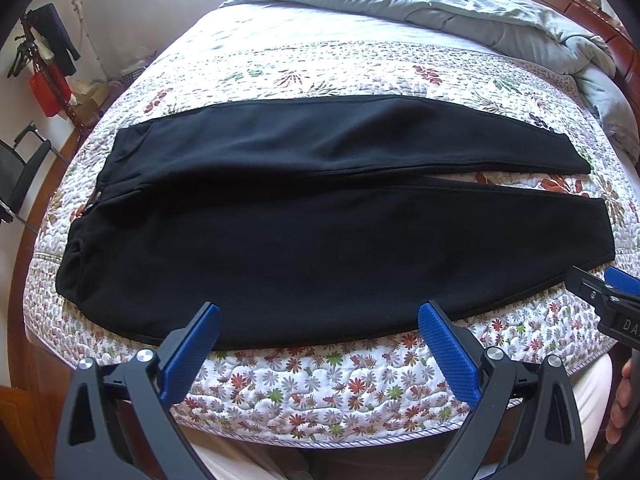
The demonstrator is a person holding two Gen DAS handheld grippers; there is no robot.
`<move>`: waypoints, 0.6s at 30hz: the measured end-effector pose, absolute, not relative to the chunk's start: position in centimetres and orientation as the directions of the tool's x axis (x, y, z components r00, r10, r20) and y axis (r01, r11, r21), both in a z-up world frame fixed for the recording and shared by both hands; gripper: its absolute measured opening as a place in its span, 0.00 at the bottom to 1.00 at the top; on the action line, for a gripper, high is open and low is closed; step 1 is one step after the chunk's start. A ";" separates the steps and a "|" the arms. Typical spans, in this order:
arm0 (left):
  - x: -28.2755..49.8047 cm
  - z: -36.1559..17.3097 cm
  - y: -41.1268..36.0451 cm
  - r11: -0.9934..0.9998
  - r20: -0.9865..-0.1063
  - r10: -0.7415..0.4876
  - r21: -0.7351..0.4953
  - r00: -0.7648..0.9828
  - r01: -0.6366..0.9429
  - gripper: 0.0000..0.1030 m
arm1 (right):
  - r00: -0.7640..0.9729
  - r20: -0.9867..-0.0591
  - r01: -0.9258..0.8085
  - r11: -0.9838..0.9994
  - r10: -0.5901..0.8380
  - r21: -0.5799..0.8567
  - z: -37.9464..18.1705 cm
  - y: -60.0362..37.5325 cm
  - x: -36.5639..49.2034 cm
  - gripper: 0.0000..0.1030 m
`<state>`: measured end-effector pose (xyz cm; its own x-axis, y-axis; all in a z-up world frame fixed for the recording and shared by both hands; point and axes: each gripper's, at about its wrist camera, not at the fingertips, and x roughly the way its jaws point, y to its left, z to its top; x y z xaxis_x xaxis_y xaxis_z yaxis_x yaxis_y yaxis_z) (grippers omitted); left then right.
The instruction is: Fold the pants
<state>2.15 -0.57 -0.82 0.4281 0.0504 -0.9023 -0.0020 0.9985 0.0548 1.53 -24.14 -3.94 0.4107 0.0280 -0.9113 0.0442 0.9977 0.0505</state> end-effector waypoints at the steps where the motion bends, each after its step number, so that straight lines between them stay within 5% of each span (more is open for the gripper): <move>1: 2.2 -0.8 -0.6 0.999 -0.903 0.049 0.053 0.428 -0.001 0.96 | 0.411 -0.911 0.043 0.998 0.028 0.049 -4.0 -24.1 1.6 0.97; 18: 2.3 -0.6 -0.8 0.998 -0.900 0.057 0.063 0.432 0.000 0.96 | 0.407 -0.911 0.030 0.995 0.070 0.090 -4.2 -24.3 1.8 0.97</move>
